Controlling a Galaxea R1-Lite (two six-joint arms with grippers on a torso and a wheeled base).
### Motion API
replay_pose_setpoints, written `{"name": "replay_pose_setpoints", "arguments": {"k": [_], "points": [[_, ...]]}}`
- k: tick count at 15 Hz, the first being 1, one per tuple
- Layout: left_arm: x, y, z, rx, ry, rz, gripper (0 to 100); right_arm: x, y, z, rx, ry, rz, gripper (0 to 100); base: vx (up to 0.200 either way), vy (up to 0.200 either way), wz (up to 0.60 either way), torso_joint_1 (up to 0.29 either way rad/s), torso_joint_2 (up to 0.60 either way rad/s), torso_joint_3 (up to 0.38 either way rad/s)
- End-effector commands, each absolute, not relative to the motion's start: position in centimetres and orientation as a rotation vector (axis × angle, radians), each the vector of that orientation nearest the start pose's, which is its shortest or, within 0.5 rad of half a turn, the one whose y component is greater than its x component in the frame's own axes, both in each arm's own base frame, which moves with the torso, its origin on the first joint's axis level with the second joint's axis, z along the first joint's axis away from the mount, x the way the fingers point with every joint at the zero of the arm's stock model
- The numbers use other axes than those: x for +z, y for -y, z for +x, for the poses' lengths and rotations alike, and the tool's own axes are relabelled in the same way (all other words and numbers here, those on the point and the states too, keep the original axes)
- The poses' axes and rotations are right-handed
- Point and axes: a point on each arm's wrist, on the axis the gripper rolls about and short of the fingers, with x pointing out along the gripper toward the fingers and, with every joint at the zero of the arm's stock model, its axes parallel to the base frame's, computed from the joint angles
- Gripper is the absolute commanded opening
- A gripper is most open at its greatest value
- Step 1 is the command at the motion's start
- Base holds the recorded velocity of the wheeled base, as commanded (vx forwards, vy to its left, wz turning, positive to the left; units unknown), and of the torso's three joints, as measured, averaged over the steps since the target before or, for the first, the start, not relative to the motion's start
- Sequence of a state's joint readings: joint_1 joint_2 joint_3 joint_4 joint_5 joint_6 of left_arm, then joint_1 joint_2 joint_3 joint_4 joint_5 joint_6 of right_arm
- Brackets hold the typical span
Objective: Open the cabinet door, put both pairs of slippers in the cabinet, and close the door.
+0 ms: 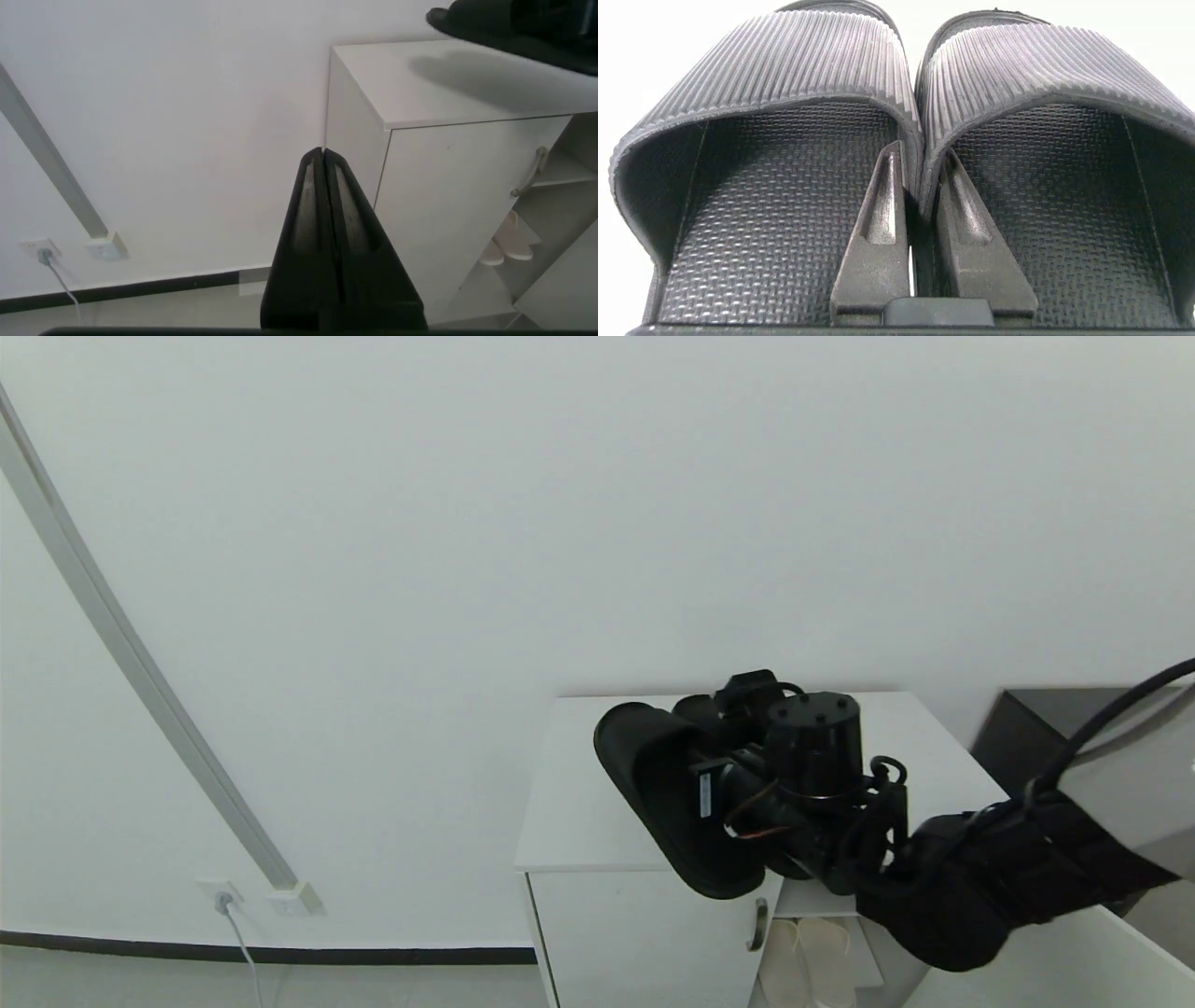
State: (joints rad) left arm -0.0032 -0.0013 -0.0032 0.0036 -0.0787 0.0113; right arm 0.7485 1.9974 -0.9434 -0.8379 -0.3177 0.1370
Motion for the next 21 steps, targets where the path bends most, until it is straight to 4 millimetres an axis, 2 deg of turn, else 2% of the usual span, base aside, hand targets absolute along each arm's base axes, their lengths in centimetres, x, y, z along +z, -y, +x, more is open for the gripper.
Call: {"name": "replay_pose_setpoints", "arguments": {"k": [1,2,5,13,21], "points": [[7.6,0.2,-2.3,-0.081,0.0,0.011,0,16.9,-22.7,24.2,0.471,-0.172,0.052,0,0.0,0.0,0.0,0.0,0.0,0.0],[7.6,0.2,-2.3,-0.083,-0.001,0.011,0,17.1,-22.3,22.9,0.5,-0.176,0.049,0,0.0,0.0,0.0,0.0,0.0,0.0],[7.6,0.2,-2.3,-0.081,0.0,0.009,0,17.0,-22.0,21.3,0.53,-0.189,0.037,0,0.0,0.0,0.0,0.0,0.0,0.0],[7.6,0.2,-2.3,-0.08,-0.001,0.009,0,16.3,-22.7,20.2,0.562,-0.211,0.019,0,0.0,0.0,0.0,0.0,0.0,0.0],[7.6,0.2,-2.3,-0.081,-0.001,0.009,0,16.0,-22.7,20.1,0.561,-0.219,0.013,0,-0.2,0.0,0.0,0.004,0.0,0.004]]}}
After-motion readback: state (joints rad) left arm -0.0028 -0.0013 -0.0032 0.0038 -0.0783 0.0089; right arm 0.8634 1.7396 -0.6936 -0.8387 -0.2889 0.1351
